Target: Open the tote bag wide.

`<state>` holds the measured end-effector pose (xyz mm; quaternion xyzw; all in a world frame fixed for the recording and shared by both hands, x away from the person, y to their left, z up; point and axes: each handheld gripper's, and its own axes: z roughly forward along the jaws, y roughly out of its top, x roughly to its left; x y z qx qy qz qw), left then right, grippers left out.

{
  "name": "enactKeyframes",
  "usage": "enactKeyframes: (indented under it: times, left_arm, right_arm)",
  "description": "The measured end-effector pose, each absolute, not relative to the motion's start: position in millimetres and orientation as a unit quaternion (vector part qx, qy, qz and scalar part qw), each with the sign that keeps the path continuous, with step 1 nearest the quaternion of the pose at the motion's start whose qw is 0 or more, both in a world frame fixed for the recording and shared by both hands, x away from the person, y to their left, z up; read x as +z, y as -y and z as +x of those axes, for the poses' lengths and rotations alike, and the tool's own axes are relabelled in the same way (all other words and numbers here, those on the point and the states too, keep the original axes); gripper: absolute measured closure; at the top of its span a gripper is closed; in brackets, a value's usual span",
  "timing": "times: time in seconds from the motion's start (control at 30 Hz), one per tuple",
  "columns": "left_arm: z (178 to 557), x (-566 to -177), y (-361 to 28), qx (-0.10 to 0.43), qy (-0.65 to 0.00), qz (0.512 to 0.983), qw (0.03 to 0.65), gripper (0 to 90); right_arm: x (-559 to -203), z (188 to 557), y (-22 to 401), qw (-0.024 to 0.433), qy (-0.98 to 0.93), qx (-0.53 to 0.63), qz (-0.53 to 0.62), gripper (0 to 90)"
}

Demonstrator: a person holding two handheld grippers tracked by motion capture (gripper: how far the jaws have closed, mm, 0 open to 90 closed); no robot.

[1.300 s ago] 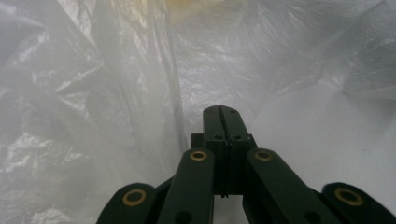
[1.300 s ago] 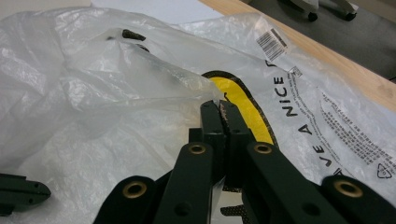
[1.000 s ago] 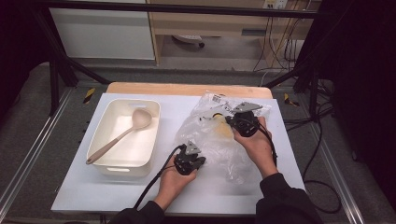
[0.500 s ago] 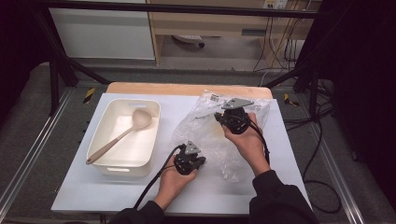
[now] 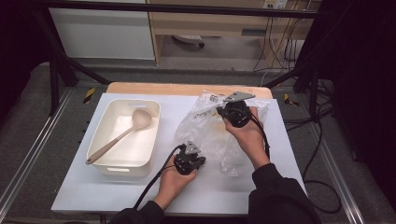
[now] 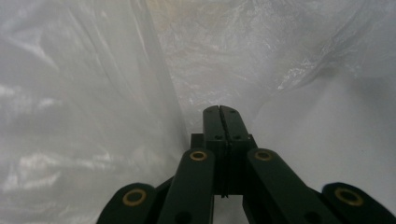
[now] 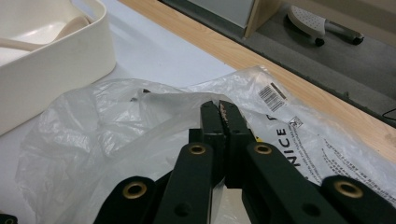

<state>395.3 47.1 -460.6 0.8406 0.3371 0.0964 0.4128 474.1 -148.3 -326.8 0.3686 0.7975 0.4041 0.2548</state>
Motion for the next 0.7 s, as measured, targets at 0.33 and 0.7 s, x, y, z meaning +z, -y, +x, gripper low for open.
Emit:
enactKeyframes:
  times: [0.33,0.7]
  left_arm:
    - [395,-461,-47,0.096,-0.338,0.84,0.414,90.0]
    - [395,-461,-47,0.096,-0.338,0.84,0.414,90.0]
  right_arm:
    - [-320,486,155,0.264,-0.794,0.398,0.375,90.0]
    - [-324,496,172,0.253,-0.782,0.402,0.404,90.0]
